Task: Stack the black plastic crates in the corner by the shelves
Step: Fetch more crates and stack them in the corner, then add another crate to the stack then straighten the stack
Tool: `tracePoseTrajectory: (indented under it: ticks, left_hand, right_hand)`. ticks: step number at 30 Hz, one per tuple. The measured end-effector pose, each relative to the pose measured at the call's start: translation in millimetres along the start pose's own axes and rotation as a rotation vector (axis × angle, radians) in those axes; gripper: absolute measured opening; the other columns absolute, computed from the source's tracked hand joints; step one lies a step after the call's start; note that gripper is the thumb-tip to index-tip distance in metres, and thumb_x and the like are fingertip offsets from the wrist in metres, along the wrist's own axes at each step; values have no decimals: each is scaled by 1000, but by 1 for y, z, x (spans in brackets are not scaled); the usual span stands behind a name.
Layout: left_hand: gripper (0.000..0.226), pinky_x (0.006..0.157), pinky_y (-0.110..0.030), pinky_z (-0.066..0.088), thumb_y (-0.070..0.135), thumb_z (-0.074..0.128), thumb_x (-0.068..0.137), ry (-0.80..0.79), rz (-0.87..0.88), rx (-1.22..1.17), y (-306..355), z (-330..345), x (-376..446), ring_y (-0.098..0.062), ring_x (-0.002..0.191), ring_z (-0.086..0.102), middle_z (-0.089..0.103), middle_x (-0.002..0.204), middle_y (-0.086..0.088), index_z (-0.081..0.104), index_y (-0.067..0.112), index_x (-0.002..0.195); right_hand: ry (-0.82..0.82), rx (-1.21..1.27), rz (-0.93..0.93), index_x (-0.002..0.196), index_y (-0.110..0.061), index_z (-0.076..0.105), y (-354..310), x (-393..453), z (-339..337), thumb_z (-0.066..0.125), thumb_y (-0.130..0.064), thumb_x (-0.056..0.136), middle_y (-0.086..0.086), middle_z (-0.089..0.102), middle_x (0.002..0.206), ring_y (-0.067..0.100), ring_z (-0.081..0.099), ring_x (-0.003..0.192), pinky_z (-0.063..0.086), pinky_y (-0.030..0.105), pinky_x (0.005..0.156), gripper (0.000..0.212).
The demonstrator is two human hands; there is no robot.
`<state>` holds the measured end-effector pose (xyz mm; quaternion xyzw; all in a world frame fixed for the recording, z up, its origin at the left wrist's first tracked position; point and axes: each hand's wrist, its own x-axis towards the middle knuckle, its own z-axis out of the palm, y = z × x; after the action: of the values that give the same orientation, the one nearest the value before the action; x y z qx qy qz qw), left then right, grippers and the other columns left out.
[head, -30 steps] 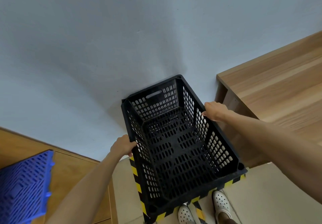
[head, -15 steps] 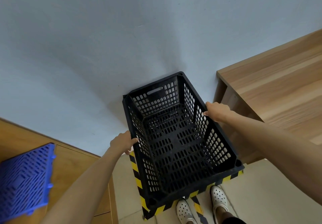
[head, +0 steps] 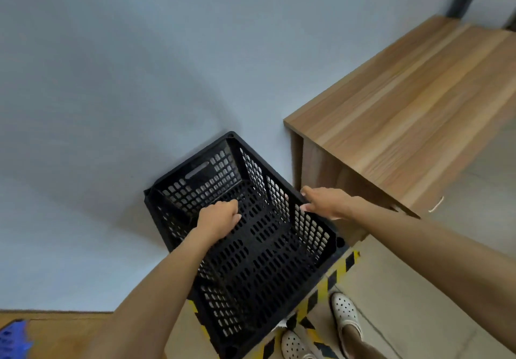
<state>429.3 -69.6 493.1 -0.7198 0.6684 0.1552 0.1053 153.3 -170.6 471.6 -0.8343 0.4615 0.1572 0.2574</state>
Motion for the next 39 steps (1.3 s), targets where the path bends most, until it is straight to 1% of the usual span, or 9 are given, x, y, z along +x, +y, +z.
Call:
tracePoseTrajectory:
  ticks: [5, 14, 17, 19, 21, 24, 30, 34, 39]
  left_hand:
    - [16, 61, -36, 47, 28, 41, 101, 117, 391, -57, 91, -42, 41, -11, 61, 48, 52, 75, 9, 47, 21, 114]
    - [12, 73, -36, 49, 26, 42, 99, 25, 877, 90, 315, -66, 50, -15, 81, 55, 60, 95, 6, 50, 22, 107]
    - [14, 73, -30, 43, 23, 41, 99, -53, 971, 115, 401, -48, 36, -17, 85, 56, 63, 102, -1, 53, 19, 107]
    - [16, 78, -35, 49, 23, 41, 99, -146, 1004, 139, 463, -30, 14, -18, 88, 57, 62, 105, -3, 53, 20, 108]
    - [21, 82, -38, 51, 23, 43, 98, -251, 1017, 299, 527, -9, -12, -23, 94, 59, 61, 113, -5, 53, 22, 116]
    - [32, 89, -39, 49, 26, 44, 94, -329, 1082, 532, 619, 24, -52, -28, 109, 58, 59, 124, -7, 53, 25, 125]
    - [33, 92, -37, 45, 31, 47, 94, -377, 1343, 726, 776, 85, -136, -29, 119, 55, 60, 128, -9, 55, 22, 125]
    - [32, 88, -35, 44, 32, 48, 94, -391, 1509, 842, 863, 115, -181, -29, 117, 56, 61, 127, -8, 55, 21, 123]
    - [31, 90, -36, 45, 34, 49, 94, -407, 1666, 967, 964, 153, -220, -29, 116, 57, 61, 127, -7, 55, 24, 122]
  right_hand:
    - [-151, 250, 123, 128, -14, 47, 54, -63, 2, 39, -49, 98, 13, 62, 122, 27, 65, 96, 49, 38, 86, 47]
    - [98, 441, 385, 114, -11, 57, 185, -214, 17, 48, -32, 97, 6, 64, 102, 17, 54, 81, 48, 34, 75, 28]
    - [136, 562, 462, 116, -6, 56, 233, -291, 44, 46, -25, 99, 11, 65, 102, 17, 55, 76, 43, 26, 63, 28]
    - [149, 590, 518, 115, -6, 57, 268, -345, 66, 46, -27, 99, 14, 68, 107, 24, 64, 80, 47, 29, 70, 28]
    - [172, 642, 592, 113, -7, 57, 301, -400, 94, 47, -28, 99, 9, 68, 103, 26, 68, 82, 49, 31, 78, 27]
    - [239, 765, 739, 105, -13, 54, 342, -484, 142, 47, -26, 98, 3, 64, 95, 21, 62, 75, 47, 29, 66, 16]
    - [299, 987, 1052, 104, -13, 50, 381, -633, 243, 45, -26, 99, 3, 63, 95, 21, 60, 76, 42, 25, 57, 15]
    - [350, 1143, 1226, 118, -12, 52, 386, -707, 296, 44, -30, 98, 2, 65, 100, 19, 62, 79, 44, 25, 59, 28]
    - [385, 1300, 1345, 115, -16, 54, 398, -758, 343, 46, -33, 97, 3, 68, 106, 20, 65, 83, 49, 28, 66, 26]
